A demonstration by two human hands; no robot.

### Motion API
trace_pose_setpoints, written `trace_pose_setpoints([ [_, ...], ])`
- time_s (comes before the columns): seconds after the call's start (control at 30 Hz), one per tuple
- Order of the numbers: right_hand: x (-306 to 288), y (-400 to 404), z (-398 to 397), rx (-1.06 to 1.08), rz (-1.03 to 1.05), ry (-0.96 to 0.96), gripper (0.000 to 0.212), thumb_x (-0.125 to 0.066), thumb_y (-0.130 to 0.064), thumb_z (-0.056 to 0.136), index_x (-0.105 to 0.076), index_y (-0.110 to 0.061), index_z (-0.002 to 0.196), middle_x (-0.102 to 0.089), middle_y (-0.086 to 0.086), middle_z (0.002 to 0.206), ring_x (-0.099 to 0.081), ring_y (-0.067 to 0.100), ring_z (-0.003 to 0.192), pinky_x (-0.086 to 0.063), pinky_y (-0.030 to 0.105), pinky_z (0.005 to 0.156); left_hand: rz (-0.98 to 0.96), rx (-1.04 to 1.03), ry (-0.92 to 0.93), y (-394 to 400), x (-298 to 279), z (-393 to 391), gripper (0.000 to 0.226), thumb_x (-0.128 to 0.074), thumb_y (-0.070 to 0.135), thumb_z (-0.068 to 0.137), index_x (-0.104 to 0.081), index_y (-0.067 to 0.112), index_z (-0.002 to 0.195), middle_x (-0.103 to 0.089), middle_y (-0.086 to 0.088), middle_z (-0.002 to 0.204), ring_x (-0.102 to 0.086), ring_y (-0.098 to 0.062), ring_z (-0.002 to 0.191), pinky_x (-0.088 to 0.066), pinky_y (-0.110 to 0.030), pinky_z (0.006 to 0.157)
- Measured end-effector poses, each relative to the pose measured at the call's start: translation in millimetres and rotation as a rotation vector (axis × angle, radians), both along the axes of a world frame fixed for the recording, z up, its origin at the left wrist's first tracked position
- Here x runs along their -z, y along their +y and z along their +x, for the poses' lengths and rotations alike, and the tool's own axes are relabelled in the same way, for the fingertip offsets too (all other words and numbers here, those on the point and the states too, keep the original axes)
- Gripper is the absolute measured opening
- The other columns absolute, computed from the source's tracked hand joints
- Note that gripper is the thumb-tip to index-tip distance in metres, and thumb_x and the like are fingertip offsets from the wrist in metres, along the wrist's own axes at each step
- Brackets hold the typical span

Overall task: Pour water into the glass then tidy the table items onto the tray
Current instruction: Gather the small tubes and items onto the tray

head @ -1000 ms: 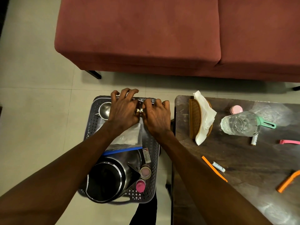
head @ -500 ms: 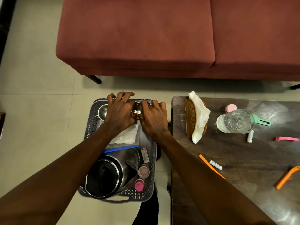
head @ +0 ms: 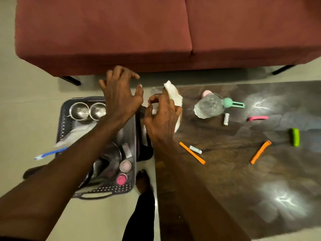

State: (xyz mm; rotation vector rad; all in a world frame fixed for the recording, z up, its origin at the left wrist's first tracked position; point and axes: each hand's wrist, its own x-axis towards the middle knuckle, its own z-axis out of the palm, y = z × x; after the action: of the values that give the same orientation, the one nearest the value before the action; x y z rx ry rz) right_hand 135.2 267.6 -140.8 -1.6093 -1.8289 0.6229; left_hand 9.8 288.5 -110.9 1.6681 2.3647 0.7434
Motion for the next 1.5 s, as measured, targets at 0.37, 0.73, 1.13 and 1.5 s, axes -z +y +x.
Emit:
trace_pose_setpoints([
  [0.37, 6, -46, 182, 0.365, -0.211, 0.010, 0.018, -0.065, -0.013, 0.081, -0.062, -0.019, 0.097, -0.067, -0.005, 0.089, -0.060, 0.024, 0.092, -0.029, 0.032, 0.088, 0.008, -0.020, -0.473, -53, 14, 168, 0.018, -0.066, 0.011, 0.079, -0.062, 0.013, 0.096, -0.060, -0.005, 0.101, -0.059, -0.018, 0.090, -0.052, -0.044, 0.078],
  [0.73, 48, -40, 296, 0.384, -0.378, 0.085, 0.014, -0.059, -0.016, 0.087, -0.055, -0.015, 0.100, -0.062, 0.005, 0.098, -0.061, 0.028, 0.092, -0.051, 0.049, 0.085, -0.225, -0.033, -0.521, -77, 64, 260, 0.014, -0.065, 0.006, 0.083, -0.064, 0.014, 0.095, -0.066, -0.003, 0.089, -0.064, -0.019, 0.079, -0.056, -0.041, 0.071],
  [1.13, 68, 62, 283, 0.143, -0.416, -0.074, 0.052, -0.063, -0.037, 0.093, -0.042, -0.004, 0.129, -0.059, 0.018, 0.122, -0.059, 0.033, 0.109, -0.050, 0.046, 0.091, -0.384, -0.232, -0.344, -85, 91, 253, 0.006, -0.062, 0.004, 0.080, -0.060, 0.006, 0.086, -0.067, -0.013, 0.086, -0.062, -0.027, 0.082, -0.040, -0.028, 0.067],
  [1.5, 72, 50, 290, 0.144, -0.358, -0.046, 0.042, -0.057, -0.022, 0.093, -0.047, -0.006, 0.130, -0.064, 0.018, 0.115, -0.061, 0.034, 0.103, -0.050, 0.038, 0.084, -0.524, -0.242, -0.381, -73, 95, 266, 0.031, -0.077, 0.039, 0.078, -0.064, 0.013, 0.089, -0.068, -0.010, 0.093, -0.066, -0.026, 0.085, -0.055, -0.042, 0.078],
])
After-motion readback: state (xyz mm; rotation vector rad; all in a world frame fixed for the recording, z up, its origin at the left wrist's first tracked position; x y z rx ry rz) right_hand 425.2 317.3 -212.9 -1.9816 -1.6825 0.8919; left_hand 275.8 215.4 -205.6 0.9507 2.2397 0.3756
